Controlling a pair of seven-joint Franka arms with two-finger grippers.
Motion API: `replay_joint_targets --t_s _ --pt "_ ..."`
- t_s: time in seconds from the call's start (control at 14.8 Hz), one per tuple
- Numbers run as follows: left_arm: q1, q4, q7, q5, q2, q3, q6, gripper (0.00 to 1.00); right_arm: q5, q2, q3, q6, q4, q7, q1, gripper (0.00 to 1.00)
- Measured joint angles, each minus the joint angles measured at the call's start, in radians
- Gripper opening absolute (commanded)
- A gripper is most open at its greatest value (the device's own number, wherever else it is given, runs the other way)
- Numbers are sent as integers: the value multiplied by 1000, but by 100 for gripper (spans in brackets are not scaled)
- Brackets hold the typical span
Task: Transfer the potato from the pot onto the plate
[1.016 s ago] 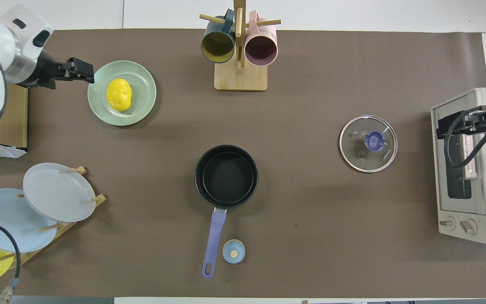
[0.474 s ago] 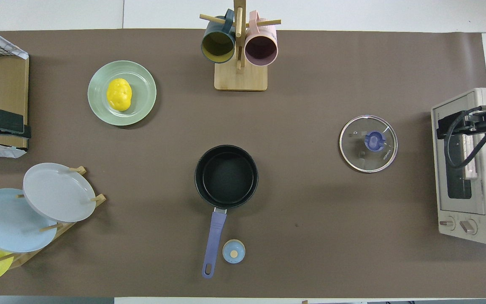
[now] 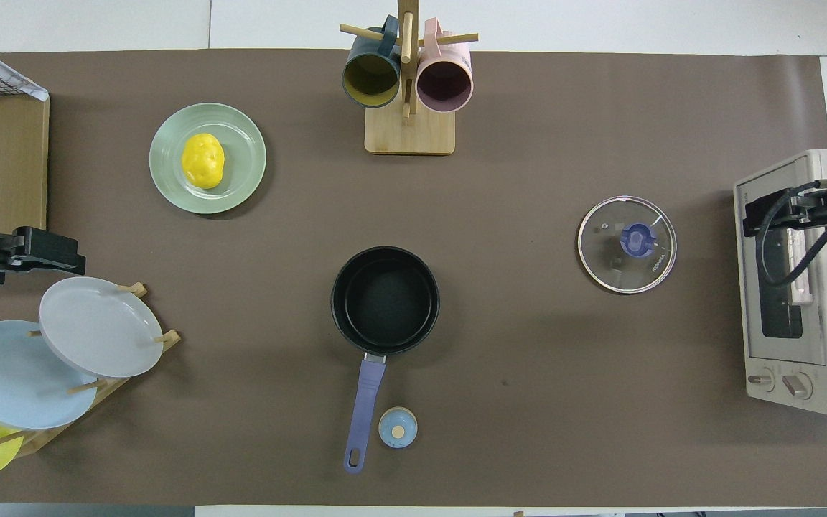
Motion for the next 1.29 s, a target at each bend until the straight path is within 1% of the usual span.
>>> replay_joint_targets --t_s 0.07,0.27,0.34,0.68,1.29 --pt "2 20 1 0 9 0 -8 100 0 0 0 0 0 0 0 100" --pt "2 150 6 19 52 -3 -95 100 0 0 0 0 0 0 0 100" --pt "2 175 14 28 57 -6 -110 100 0 0 0 0 0 0 0 100" --pt "1 152 32 31 72 -17 -110 100 0 0 0 0 0 0 0 100" --pt "3 154 34 30 74 -16 -96 100 0 0 0 0 0 0 0 100"
